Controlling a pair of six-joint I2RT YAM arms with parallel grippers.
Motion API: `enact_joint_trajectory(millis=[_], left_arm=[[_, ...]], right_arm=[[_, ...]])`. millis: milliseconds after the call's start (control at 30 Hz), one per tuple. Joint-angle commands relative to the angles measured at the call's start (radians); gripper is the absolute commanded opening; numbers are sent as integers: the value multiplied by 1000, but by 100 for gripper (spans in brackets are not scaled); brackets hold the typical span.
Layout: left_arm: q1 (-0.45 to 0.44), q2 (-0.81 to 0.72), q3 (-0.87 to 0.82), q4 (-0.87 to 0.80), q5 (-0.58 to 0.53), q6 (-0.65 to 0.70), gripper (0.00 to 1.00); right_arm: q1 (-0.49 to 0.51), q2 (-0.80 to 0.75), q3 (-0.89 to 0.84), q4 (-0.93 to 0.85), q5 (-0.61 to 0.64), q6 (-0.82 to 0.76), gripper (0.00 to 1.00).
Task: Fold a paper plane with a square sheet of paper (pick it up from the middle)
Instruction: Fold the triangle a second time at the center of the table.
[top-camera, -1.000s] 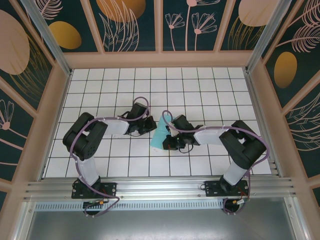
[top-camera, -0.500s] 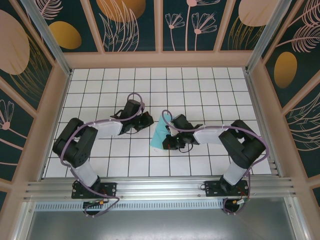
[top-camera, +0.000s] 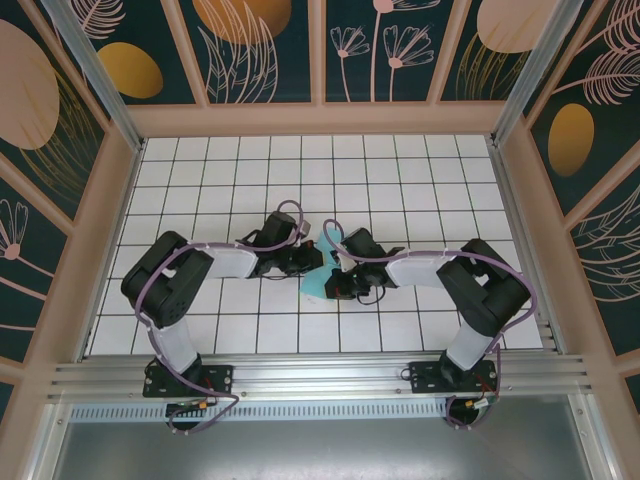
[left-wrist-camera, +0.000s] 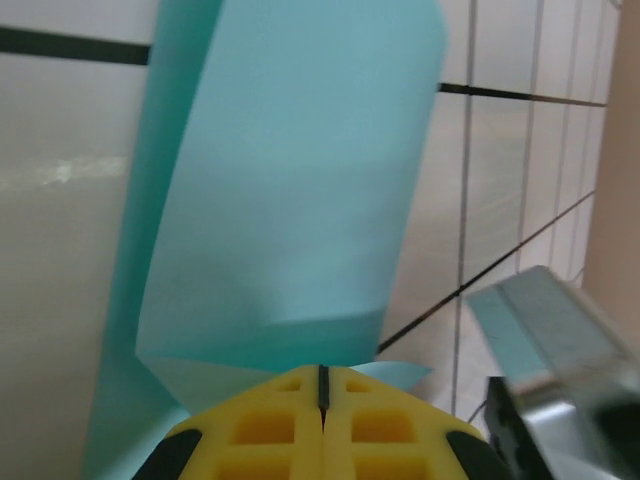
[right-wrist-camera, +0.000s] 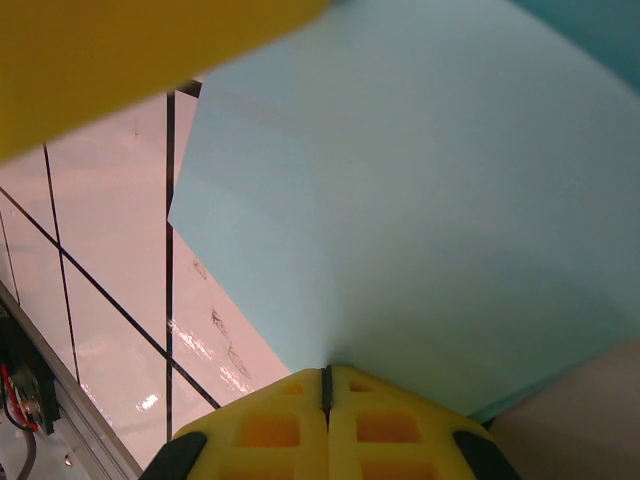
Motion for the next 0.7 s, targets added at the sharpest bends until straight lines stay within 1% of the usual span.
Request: enact_joint_trajectory(millis=[0,133,233,400,533,633,667], left_arm=[[0,35,30,-25,-50,33,0],[0,74,36,-29,-77,42,0],[0,88,32,-25,-75,44,0],[0,83,15,-16,-74,38,0],[0,81,16,-17,-75,36,0],[-1,82,19,-17,-72,35,0],[0,79,19,-16,-69,35,0]], right_arm=[[2,54,-13,-106,65,-24,0],[3,41,-7,-96,53,-17,1],[3,16,10,-80,45,2,3],[2,-10,57,-21,21,53,4],[1,-2,86,-12,50,69,5],[2,11,111,-12,38,78,5],[2,14,114,-13,55,84,5]])
